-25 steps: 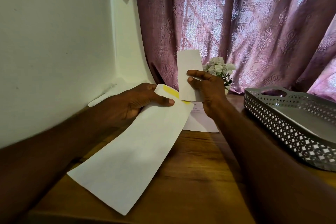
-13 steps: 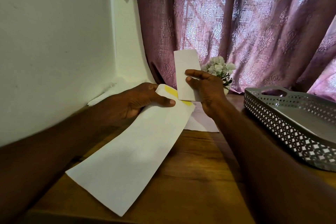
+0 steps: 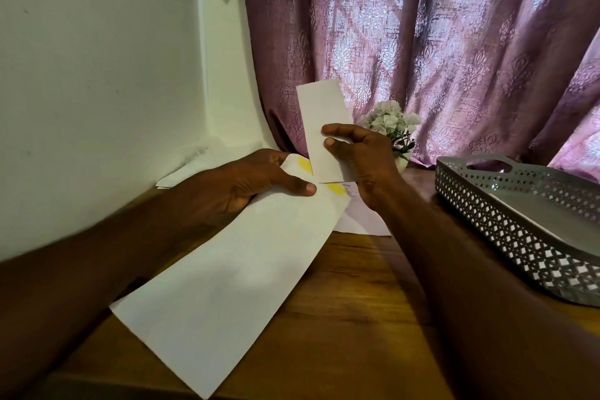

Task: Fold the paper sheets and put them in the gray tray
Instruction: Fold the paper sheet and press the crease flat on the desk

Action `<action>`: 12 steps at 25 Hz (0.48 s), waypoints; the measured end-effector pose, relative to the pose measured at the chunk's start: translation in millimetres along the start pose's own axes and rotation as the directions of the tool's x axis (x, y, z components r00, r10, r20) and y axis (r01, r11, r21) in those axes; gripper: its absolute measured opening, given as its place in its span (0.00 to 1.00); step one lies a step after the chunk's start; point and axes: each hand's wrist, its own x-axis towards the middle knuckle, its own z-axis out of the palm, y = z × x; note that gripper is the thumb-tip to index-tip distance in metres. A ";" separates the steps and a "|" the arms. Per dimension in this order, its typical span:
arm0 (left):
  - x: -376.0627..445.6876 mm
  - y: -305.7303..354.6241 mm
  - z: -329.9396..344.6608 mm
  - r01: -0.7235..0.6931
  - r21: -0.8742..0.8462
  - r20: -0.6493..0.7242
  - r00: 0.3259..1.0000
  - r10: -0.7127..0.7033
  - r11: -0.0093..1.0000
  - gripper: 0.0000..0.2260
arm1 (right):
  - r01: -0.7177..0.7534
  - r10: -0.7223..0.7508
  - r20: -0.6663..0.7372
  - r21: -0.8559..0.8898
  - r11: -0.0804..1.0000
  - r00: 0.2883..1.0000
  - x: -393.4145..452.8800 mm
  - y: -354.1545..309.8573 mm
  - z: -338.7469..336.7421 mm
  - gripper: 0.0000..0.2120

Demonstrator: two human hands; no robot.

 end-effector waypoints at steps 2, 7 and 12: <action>-0.5 1.2 0.6 0.002 0.007 0.004 1.000 -0.003 1.000 0.21 | 0.008 -0.007 0.045 -0.030 1.000 0.999 -0.3 0.9 -0.1 0.12; -1.7 3.6 1.8 -0.015 0.039 0.003 1.000 0.014 0.999 0.21 | 0.042 -0.036 0.065 -0.092 0.995 0.997 -0.4 -1.5 -7.0 0.11; -3.0 5.7 1.5 -0.008 0.040 -0.019 1.000 0.009 0.999 0.23 | 0.044 -0.044 0.012 -0.082 0.996 0.999 0.2 -2.5 -8.7 0.11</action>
